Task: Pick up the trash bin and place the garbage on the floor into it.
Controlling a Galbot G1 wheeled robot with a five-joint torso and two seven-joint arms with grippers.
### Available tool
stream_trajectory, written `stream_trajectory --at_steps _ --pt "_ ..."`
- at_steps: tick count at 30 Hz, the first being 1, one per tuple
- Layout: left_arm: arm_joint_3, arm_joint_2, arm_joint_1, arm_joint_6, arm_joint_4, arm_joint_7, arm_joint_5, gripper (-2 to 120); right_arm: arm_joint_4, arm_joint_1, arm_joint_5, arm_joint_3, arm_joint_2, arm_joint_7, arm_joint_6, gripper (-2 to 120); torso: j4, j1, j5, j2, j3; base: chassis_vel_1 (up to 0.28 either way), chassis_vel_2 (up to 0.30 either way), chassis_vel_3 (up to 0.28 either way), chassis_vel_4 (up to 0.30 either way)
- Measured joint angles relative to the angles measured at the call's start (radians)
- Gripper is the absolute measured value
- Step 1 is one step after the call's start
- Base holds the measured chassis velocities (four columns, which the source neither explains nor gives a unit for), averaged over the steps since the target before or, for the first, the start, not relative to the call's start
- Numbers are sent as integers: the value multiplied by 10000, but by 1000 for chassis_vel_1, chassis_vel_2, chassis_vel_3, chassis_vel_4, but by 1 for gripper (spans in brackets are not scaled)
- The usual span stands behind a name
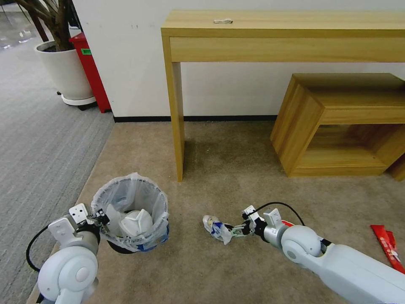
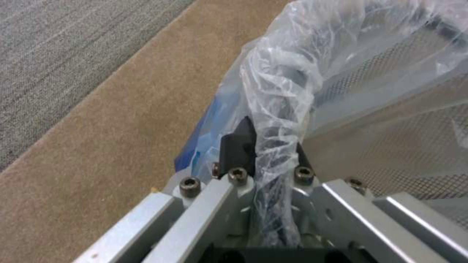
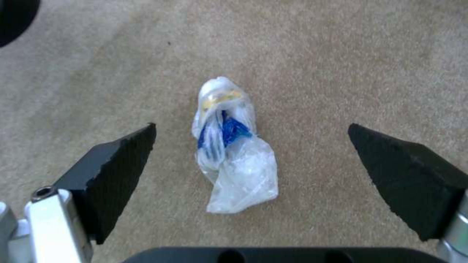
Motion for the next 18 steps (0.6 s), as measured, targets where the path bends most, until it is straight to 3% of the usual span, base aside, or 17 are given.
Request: stream_trajectory --at_steps 18 --pt "-56 64 -15 -17 -33 -7 -51 1 -1648 557 -142 -645 1039 136 126 91 0 0 0 0 0 0 0 0 0"
